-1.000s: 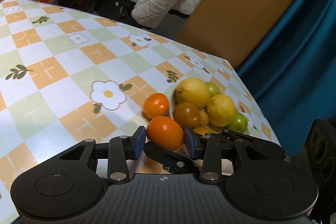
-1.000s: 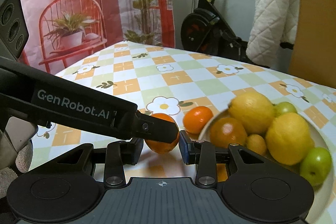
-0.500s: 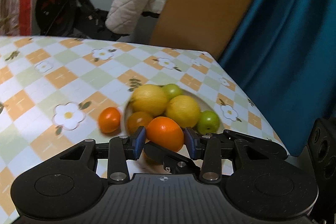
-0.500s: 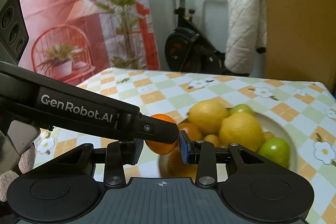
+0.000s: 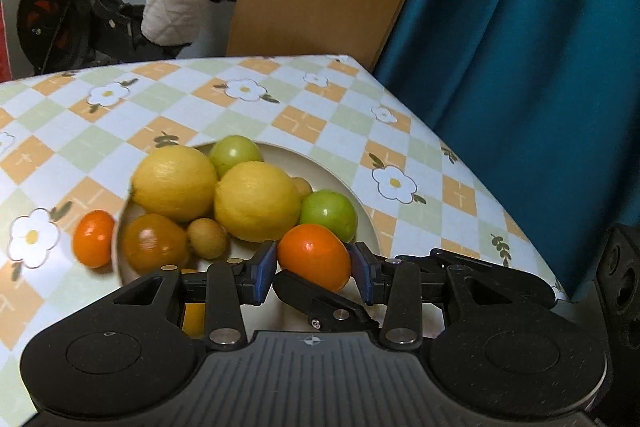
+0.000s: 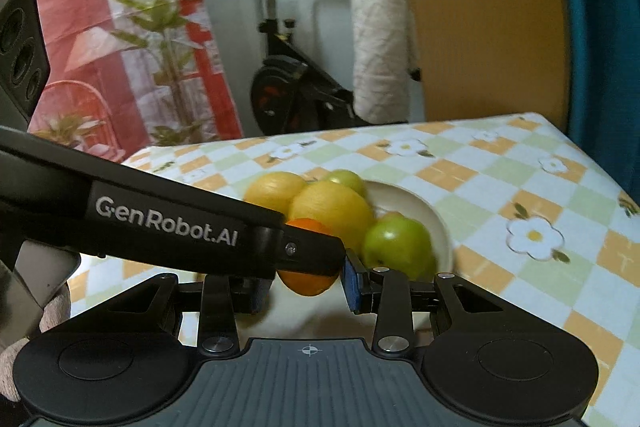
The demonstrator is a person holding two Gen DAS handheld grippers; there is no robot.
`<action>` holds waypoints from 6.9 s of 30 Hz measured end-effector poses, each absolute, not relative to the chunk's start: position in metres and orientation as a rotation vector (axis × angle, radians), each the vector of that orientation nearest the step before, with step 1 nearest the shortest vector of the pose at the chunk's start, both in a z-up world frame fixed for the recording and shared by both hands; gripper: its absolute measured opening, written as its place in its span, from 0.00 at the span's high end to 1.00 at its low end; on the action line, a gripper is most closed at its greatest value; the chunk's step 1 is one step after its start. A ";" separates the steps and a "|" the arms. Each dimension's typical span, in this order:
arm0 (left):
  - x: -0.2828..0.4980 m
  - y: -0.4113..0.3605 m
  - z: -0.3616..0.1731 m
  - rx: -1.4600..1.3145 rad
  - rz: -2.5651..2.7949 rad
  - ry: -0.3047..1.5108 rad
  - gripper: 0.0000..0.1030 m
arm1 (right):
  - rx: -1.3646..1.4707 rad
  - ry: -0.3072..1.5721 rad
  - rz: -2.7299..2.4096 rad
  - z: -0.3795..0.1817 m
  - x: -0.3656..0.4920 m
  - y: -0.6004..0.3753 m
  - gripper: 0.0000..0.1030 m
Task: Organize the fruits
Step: 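Lower the orange onto the plate and open the left gripper, then move the left gripper to the second small orange and close on it, then carry the second orange in the left gripper over the plate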
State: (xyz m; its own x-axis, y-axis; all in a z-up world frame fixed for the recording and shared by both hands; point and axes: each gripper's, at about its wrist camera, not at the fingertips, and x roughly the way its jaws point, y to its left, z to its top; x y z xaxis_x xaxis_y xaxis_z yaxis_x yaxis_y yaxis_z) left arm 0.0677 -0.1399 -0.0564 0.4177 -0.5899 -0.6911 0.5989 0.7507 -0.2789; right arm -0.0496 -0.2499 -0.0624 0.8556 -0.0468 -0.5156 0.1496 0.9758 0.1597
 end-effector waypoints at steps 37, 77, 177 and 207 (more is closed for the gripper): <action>0.075 -0.139 -0.059 0.018 -0.739 0.858 0.45 | 0.164 0.543 -0.168 -0.077 -0.041 -0.253 0.55; 0.108 0.018 -0.019 -0.083 -0.491 0.703 0.46 | -0.082 0.549 0.037 -0.030 0.015 -0.159 0.55; 0.083 -0.006 -0.049 -0.076 -0.611 0.797 0.69 | -0.056 0.620 0.109 -0.057 0.030 -0.122 0.66; 0.071 -0.133 -0.050 0.046 -0.799 0.860 0.69 | 0.138 0.574 -0.143 -0.067 -0.036 -0.248 0.66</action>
